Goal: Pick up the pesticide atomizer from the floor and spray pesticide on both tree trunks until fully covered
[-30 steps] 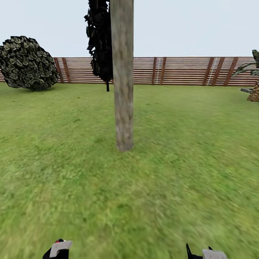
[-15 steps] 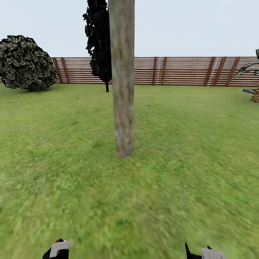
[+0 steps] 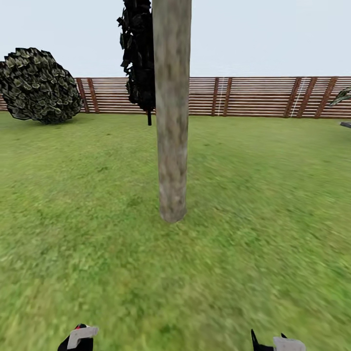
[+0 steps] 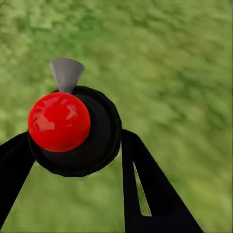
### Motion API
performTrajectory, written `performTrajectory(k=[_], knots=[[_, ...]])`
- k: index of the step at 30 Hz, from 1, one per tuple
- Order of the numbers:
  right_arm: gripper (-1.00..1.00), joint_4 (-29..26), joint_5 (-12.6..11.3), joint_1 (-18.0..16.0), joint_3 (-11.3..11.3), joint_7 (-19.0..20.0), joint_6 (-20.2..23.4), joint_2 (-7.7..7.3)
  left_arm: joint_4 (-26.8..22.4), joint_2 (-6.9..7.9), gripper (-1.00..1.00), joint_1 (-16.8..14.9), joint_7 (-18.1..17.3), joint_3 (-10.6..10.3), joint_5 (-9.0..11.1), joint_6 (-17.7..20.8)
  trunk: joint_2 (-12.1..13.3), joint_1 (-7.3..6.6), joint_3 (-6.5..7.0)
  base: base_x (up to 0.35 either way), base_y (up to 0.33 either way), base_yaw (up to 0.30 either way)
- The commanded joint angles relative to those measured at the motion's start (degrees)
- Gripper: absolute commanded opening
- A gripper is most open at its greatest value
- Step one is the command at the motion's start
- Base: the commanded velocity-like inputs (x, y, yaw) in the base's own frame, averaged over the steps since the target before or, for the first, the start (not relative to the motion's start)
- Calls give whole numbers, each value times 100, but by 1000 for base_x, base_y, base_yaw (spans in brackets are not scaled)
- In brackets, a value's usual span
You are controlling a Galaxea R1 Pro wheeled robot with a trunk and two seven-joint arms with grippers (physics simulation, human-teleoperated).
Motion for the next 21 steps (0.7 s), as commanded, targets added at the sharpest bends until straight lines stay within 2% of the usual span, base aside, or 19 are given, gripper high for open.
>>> performTrajectory(k=[1,21], knots=[[100,3,0,0,0,0,0,-2,-1,0,-100,-2,0,0,0,1,0,0,0,338,0,19],[100,8,0,0,0,0,-1,-9,-1,0,-100,-5,0,0,0,0,0,0,0,338,0,2]])
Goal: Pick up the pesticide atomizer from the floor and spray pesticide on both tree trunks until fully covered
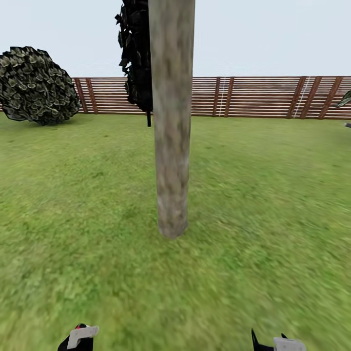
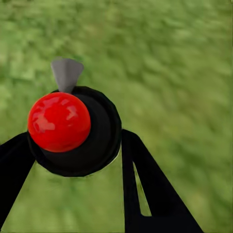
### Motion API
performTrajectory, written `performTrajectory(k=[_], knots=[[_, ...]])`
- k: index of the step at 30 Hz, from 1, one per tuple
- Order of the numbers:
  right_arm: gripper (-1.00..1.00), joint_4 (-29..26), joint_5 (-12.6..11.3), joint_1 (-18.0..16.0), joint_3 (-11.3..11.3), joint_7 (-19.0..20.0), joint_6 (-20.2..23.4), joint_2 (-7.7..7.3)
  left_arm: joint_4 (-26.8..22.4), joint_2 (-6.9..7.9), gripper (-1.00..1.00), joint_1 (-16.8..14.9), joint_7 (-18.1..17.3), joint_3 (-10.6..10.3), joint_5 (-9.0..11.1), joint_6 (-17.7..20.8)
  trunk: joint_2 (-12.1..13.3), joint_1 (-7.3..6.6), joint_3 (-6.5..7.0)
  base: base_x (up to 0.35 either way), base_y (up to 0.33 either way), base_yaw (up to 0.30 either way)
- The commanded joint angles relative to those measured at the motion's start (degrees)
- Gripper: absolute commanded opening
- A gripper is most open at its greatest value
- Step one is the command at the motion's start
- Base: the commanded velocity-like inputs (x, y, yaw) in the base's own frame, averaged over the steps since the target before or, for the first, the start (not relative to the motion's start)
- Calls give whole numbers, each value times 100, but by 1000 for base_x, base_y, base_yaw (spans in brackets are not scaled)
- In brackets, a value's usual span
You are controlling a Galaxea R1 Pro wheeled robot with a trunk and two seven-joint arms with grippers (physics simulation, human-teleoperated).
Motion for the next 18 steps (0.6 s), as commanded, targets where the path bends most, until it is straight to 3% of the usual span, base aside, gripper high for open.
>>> performTrajectory(k=[1,18], knots=[[100,0,0,0,0,0,1,0,-1,0,-100,-1,0,0,0,0,0,0,0,338,-14,0],[100,31,8,0,1,-1,1,-30,-2,9,-100,1,0,8,-23,-5,0,0,0,298,-122,0]])
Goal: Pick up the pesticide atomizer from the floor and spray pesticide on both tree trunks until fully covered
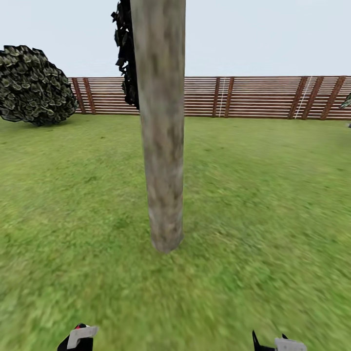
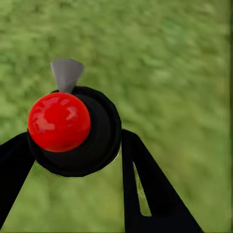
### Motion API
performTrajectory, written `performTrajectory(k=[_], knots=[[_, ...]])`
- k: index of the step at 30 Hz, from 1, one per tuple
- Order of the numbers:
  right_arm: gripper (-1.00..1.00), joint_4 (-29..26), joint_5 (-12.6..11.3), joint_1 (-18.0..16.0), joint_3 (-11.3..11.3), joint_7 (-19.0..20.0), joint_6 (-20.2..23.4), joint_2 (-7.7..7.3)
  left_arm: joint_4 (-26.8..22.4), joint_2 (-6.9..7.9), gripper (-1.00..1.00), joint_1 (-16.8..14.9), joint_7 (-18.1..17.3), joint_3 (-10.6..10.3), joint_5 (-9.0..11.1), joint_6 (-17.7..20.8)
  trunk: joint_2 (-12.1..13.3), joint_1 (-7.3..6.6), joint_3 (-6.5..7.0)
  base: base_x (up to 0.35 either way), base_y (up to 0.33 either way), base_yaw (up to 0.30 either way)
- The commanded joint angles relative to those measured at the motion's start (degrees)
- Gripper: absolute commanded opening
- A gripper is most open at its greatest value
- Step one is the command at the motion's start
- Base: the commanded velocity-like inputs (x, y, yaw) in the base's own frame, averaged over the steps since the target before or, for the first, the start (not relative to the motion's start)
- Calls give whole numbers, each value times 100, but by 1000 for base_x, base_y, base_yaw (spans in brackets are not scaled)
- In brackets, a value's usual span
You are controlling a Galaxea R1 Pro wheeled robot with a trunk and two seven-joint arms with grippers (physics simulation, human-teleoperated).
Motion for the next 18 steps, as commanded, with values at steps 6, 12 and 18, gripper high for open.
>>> performTrajectory(k=[6,12,18], knots=[[100,90,73,0,53,38,15,5,-17,37,-100,-9,37,4,-19,23,0,0,0,59,-36,0],[100,-110,2112,-608,1711,144,145,36,-60,315,-100,-77,-764,-622,-1134,118,0,0,0,2,-1,0],[100,-17,2565,-1692,2052,2575,1155,137,-217,416,-100,-742,-2988,-866,-2950,994,0,0,0,0,0,0]])
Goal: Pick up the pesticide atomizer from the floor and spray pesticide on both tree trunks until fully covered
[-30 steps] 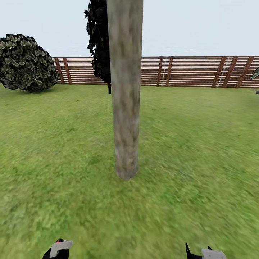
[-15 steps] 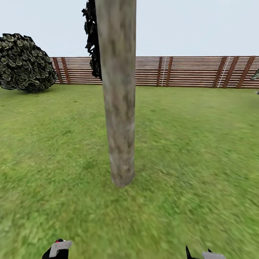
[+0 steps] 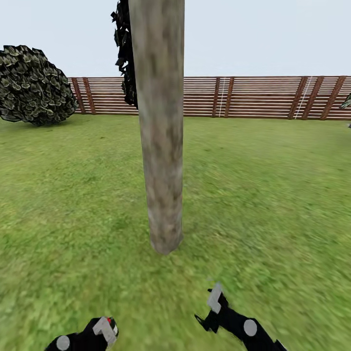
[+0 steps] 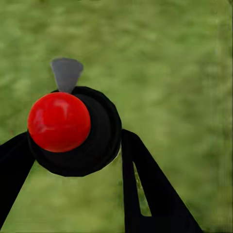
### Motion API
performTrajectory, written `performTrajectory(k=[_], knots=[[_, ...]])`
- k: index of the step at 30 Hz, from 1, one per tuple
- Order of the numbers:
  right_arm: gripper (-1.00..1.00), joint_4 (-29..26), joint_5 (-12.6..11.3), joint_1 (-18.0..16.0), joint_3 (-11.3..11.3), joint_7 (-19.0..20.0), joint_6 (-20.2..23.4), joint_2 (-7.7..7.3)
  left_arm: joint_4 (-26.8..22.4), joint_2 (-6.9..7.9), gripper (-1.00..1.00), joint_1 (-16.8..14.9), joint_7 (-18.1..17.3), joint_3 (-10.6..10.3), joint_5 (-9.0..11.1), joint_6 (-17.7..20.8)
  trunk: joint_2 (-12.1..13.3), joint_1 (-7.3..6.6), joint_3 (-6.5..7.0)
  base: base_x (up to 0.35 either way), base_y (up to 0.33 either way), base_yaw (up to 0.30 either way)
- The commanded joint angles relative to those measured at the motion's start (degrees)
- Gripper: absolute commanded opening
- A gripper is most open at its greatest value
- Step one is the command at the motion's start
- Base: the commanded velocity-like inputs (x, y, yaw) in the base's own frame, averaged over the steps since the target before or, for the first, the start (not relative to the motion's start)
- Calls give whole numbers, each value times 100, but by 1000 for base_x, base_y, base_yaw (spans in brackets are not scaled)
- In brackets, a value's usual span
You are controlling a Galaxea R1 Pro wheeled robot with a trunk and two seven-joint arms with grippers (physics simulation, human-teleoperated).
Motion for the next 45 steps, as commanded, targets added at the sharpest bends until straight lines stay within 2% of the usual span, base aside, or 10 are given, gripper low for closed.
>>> performTrajectory(k=[1,2,7,10,15,22,23,29,41,45], knots=[[100,-7,13,-118,8,386,90,16,-7,4,-100,-224,-545,-17,-198,204,0,0,-1,0,0,0],[100,-9,22,-283,20,780,188,135,-17,-38,-100,-870,-1870,-36,-660,498,0,0,-1,0,0,0],[100,-12,31,-315,21,1185,197,195,-26,-142,-100,-969,-2034,-41,-1324,968,0,0,-1,0,0,0],[100,-19,33,-319,28,1436,194,244,-23,-264,-100,-971,-2042,-194,-1408,998,0,0,-1,0,0,0],[100,-87,168,-358,38,1904,203,479,-31,-584,-100,-991,-2037,-926,-1434,1030,0,0,-1,0,0,0],[100,-85,266,-360,57,1914,201,594,-112,-863,-100,-1005,-2036,-954,-1458,1040,0,0,-1,0,0,0],[-100,-85,268,-360,190,1914,202,659,-157,-909,-100,-1006,-2036,-955,-1576,1049,0,0,-1,0,0,0],[-100,-92,269,-360,678,1914,206,716,-208,-1053,-100,-1007,-2035,-940,-2042,1098,0,0,-1,0,0,0],[-100,-95,277,-360,716,1909,207,719,-202,-1061,-100,-1007,-2058,-946,-2072,1056,0,0,-1,0,0,0],[-100,-94,278,-360,716,1907,207,715,-233,-1058,-100,-1007,-2401,-947,-2075,1018,0,0,-1,0,0,0]])
